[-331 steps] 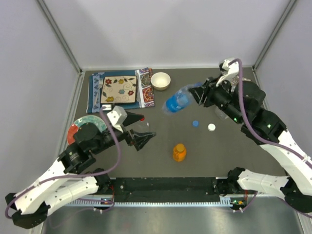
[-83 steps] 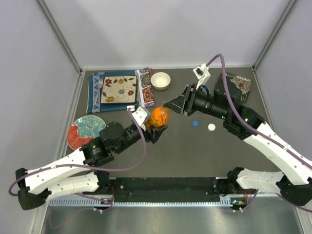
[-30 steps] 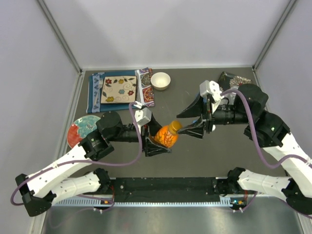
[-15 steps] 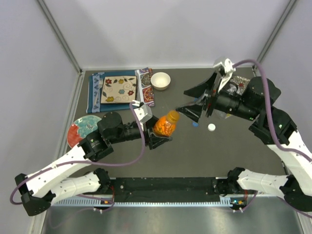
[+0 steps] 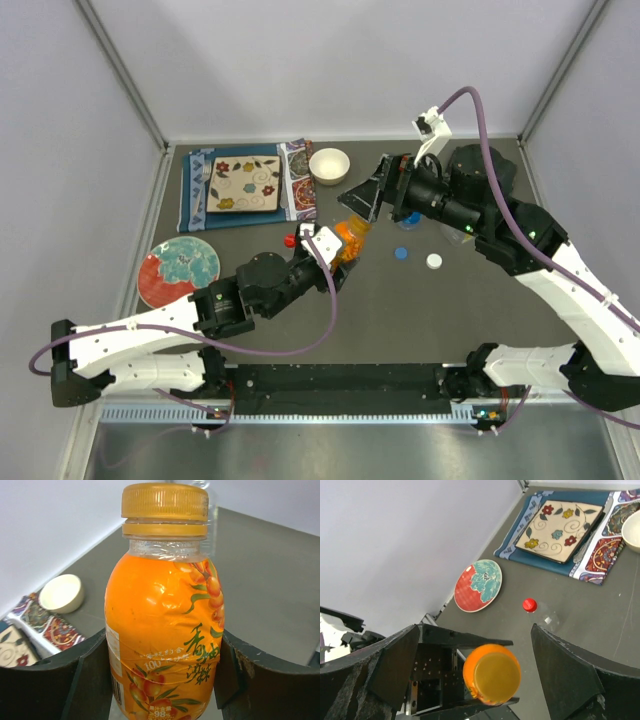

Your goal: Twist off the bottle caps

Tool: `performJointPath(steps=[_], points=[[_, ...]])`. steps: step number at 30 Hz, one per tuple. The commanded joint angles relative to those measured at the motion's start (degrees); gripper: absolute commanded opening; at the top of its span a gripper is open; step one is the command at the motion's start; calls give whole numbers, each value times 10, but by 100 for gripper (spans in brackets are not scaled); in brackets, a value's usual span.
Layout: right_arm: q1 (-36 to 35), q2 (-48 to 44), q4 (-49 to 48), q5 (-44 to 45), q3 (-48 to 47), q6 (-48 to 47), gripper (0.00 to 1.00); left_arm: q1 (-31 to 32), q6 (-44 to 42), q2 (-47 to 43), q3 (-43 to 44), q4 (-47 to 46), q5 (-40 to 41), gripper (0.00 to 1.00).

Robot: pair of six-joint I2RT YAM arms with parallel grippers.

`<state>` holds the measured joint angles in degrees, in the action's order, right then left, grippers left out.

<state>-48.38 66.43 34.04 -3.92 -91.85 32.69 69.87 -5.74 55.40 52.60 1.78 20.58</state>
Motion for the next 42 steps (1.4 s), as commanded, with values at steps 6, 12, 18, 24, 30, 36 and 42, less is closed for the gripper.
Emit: performJointPath(steps=[6,12,18,24,30,36,42], points=[[-24,4,0,32,20,29,91,11,-40,7,18,-81,135,35],[-28,14,-2,32,31,29,86,12,-45,4,15,-87,138,34],[-28,16,-16,31,37,26,75,12,-44,-1,8,-88,135,34],[-29,9,-35,28,59,33,64,11,-40,-5,0,-88,140,35],[-29,-4,-51,35,76,32,52,11,-38,-11,-6,-89,138,35],[-29,-12,-56,50,80,32,68,12,-35,-15,-10,-89,133,35],[-29,-15,-64,50,77,32,71,12,-29,-16,-10,-82,132,35]])
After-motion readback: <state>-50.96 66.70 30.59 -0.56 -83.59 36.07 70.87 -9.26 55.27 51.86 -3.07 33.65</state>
